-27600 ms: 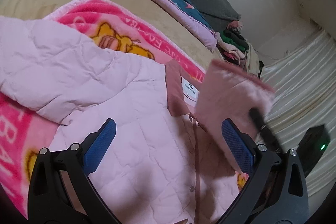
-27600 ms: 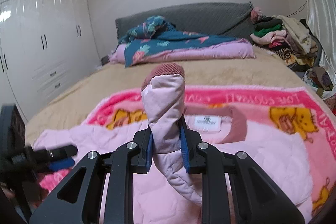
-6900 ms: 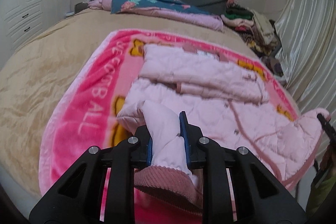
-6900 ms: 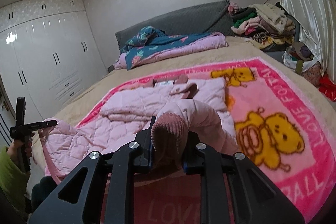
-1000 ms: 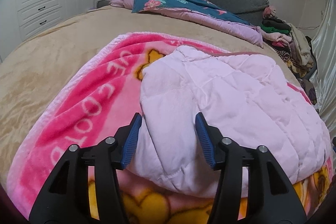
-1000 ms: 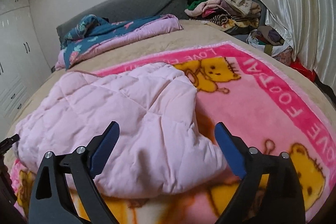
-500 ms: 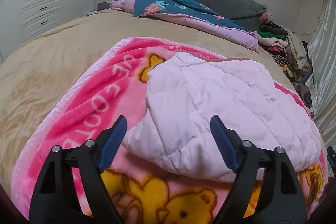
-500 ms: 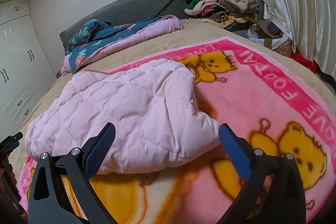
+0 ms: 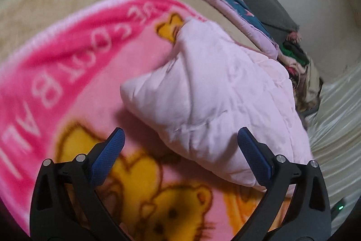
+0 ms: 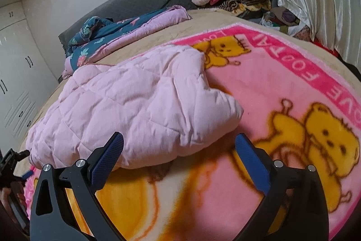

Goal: Fold large clothes

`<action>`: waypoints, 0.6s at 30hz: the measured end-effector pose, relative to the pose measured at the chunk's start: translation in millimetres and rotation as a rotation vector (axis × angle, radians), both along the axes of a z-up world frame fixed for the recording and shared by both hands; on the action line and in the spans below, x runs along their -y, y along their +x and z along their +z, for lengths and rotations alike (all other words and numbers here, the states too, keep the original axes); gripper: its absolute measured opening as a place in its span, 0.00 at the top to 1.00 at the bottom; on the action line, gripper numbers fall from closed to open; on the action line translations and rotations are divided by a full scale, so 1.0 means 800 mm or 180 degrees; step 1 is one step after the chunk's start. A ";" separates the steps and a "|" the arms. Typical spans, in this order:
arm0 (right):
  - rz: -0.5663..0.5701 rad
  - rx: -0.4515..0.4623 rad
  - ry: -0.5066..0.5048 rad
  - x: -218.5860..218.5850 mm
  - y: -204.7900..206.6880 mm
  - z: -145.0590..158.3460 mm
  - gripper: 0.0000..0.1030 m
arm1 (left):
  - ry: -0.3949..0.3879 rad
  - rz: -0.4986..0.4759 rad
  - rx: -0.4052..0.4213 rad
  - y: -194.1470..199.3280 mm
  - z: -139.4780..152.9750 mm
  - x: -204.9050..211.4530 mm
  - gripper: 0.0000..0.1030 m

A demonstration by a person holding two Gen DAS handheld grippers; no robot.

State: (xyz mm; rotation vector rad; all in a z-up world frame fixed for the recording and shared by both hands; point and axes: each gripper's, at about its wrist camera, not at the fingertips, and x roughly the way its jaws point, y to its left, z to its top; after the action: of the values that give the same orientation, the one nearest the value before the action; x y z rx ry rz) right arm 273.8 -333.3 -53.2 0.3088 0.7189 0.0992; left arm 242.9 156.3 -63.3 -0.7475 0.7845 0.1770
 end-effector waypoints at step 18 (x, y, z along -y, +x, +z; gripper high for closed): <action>-0.0218 -0.0469 0.0842 0.009 0.068 -0.047 0.04 | -0.0479 0.0009 0.0201 0.031 -0.023 -0.007 0.09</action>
State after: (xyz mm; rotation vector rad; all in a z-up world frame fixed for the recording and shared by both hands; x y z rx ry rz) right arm 327.9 -340.2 -90.9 0.5978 0.8419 0.1075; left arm 267.9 161.5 -81.5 -0.8923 0.7422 0.0969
